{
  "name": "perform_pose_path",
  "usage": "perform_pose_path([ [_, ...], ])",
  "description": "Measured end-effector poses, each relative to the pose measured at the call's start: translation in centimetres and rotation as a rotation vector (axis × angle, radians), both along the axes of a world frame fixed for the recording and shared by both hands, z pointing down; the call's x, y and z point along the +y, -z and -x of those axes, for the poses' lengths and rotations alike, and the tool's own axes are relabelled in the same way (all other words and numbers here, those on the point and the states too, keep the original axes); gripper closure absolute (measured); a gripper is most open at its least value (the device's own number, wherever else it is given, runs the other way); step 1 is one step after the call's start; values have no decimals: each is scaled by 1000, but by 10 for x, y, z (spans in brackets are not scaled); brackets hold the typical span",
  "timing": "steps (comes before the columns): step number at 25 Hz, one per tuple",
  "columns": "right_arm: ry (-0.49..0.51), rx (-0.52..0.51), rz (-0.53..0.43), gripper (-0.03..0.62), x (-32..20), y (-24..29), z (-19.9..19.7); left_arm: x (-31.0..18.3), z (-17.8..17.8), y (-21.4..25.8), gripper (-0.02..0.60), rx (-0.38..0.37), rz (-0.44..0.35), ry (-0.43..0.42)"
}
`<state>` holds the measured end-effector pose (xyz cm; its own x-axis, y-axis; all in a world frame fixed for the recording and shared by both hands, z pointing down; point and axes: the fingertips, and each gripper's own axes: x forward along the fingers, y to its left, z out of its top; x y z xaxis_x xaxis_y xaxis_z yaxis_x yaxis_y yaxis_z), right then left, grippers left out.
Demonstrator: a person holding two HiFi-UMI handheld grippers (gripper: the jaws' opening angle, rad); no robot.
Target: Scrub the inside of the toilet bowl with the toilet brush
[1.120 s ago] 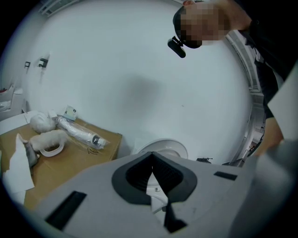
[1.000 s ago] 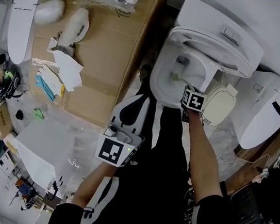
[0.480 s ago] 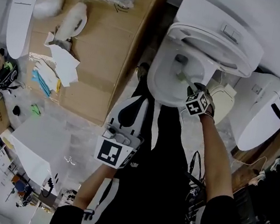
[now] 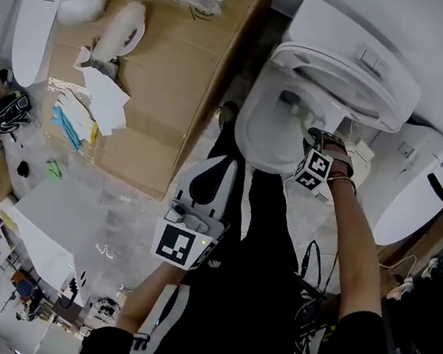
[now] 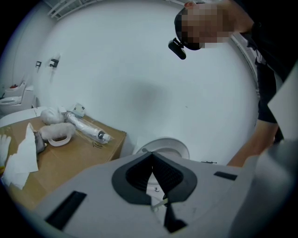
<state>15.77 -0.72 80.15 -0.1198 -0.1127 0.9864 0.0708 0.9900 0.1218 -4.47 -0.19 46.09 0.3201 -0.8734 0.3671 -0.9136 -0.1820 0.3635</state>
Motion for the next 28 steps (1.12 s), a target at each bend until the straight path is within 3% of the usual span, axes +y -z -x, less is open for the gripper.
perform_pose_path([
  [8,470,81,-82,474,5,-1,16,0,20,1,574,9,0,37],
  [18,846,146,-109,473,8,4,52,12,51,2,574,33,11,104],
  [23,961,120,-116,473,11,4,90,20,71,6,574,38,3,158],
  [28,953,165,-125,473,1,19,113,27,86,8,574,41,2,198],
])
